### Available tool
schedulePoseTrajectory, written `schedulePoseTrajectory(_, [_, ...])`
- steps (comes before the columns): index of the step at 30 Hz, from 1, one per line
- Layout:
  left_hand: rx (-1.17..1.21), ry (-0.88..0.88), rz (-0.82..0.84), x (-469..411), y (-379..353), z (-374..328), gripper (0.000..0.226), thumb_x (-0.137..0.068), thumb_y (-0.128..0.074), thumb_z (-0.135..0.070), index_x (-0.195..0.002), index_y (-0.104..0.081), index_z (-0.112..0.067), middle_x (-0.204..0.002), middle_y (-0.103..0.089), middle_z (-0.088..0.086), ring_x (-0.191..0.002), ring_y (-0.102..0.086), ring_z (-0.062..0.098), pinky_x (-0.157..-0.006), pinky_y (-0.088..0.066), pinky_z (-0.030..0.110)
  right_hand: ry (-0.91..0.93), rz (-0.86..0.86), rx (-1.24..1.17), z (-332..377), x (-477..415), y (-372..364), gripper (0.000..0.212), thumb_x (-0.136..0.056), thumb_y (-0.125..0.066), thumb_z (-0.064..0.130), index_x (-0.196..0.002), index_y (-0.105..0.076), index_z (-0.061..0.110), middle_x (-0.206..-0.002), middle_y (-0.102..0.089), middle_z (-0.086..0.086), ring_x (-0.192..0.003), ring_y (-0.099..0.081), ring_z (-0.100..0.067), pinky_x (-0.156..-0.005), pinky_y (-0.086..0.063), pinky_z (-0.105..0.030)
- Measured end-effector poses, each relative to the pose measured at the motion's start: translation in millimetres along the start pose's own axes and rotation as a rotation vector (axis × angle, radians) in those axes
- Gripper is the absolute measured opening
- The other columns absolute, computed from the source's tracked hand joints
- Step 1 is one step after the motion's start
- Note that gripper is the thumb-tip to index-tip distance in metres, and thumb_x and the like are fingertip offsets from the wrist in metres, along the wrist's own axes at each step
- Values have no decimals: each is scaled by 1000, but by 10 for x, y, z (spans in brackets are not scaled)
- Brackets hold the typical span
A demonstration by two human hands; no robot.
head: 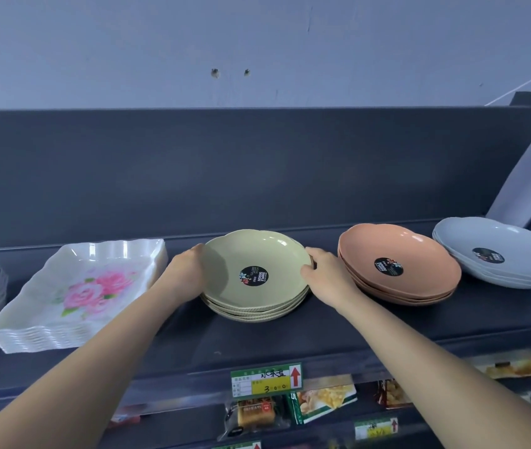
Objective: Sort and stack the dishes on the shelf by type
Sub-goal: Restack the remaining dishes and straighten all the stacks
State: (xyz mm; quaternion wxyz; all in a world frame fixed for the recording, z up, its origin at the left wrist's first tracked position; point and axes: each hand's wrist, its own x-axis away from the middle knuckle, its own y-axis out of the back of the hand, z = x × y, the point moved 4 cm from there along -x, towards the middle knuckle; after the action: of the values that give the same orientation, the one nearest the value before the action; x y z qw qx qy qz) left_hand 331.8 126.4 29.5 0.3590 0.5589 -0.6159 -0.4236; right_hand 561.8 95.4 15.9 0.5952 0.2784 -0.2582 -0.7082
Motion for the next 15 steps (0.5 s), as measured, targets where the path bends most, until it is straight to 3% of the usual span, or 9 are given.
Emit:
schedulePoseTrajectory(5, [-80,10,57,-55,-49,40,47,-89,-38,1,-136,-36,1,-131,-52,20,-118,-50,36,-94,-38,35,-68,-5,-57,14,40,-11,27,-86,-41,4,-106,-58,11,-81,-58,0,-81,-53,-25,-68,-42,-32])
schedulePoseTrajectory(7, [-141,3,60,-133,-54,34,59,-90,-39,-6,-146,-19,-3,-146,-35,17,-130,-38,36,-102,-34,36,-82,-1,-35,23,41,-1,36,-90,-42,8,-123,-56,10,-108,-65,-6,-102,-57,-28,-88,-46,-34])
schedulePoseTrajectory(9, [-151,-69,-21,-222,-34,-68,66,-92,-40,-14,-150,-9,-9,-155,-20,10,-140,-23,32,-110,-30,43,-88,-32,-24,42,41,71,44,-95,-45,16,-139,-45,11,-135,-57,-5,-123,-51,-24,-105,-38,-34])
schedulePoseTrajectory(11, [-93,-195,-98,-267,-15,-315,64,-93,-42,-18,-149,-15,-11,-155,-23,7,-141,-20,30,-109,-31,47,-73,-116,-53,55,50,235,45,-95,-48,21,-139,-45,13,-138,-55,-3,-122,-53,-19,-105,-38,-33])
schedulePoseTrajectory(15, [68,-366,-71,-312,-70,-888,57,-94,-47,-18,-147,-28,-12,-148,-37,9,-135,-33,32,-109,-32,42,-74,-326,-20,-88,145,757,40,-94,-50,15,-133,-52,14,-133,-57,-1,-121,-53,-16,-98,-36,-21])
